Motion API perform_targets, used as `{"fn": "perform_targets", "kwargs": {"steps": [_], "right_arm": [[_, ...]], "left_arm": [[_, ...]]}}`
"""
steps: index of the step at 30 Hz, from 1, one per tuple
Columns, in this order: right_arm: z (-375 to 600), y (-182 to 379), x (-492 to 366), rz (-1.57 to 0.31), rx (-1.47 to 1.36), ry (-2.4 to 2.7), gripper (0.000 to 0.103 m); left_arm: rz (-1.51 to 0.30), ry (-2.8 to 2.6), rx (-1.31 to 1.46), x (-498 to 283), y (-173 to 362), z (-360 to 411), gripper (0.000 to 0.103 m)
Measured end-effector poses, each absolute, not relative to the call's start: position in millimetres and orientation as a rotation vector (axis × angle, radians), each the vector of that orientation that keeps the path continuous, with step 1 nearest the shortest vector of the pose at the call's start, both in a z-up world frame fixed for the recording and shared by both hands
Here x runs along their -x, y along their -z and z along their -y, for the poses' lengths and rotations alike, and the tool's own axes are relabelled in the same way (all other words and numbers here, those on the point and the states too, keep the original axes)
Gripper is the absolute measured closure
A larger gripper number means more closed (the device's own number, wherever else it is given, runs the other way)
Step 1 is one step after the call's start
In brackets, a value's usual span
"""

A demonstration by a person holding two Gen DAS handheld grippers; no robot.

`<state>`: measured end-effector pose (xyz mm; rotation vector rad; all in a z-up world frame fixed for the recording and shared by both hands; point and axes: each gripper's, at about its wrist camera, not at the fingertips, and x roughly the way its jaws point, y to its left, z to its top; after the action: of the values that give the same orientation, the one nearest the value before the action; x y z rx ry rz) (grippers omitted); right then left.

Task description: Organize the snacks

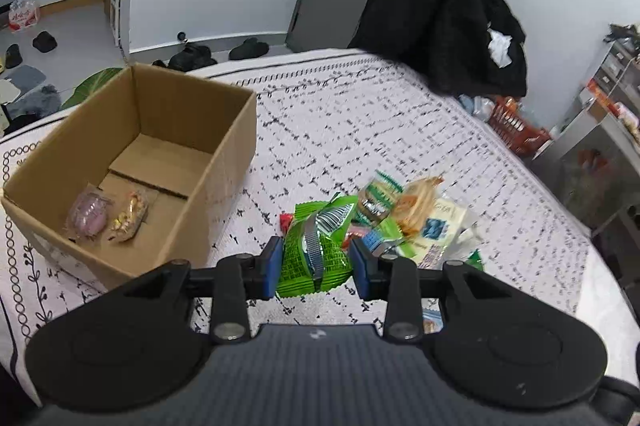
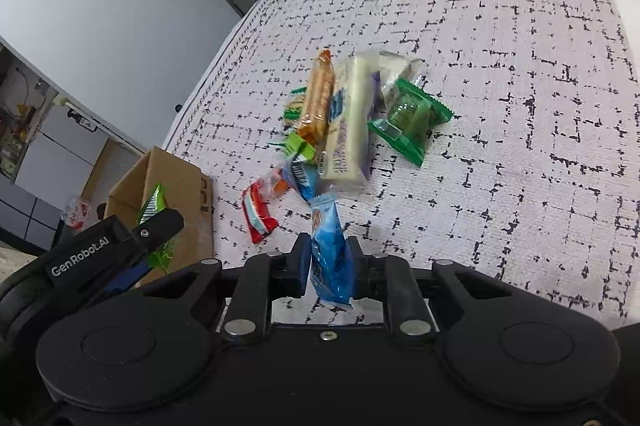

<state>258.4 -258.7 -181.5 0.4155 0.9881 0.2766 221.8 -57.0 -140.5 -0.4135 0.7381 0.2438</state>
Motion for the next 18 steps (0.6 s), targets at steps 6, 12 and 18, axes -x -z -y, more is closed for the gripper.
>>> {"fn": "perform_targets", "kwargs": {"steps": [6,12,18], "right_arm": [[247.8,167.2,-247.2,-0.950,-0.376,-0.243,0.089],[233.7,151.1,-238.8,-0.910,-0.343,-0.235,0.091],[218.0,138.8,-237.7,-0.885,-0.327,-0.238,0.091]], "left_arm": [[-0.711,-0.211,0.430,-211.6,126.2,42.0,0.068],[-0.694,-0.194,0.467,-201.1,119.3,27.5,0.068],[-0.675,-0.185,0.501,-196.3,111.8,14.0,0.068]]}}
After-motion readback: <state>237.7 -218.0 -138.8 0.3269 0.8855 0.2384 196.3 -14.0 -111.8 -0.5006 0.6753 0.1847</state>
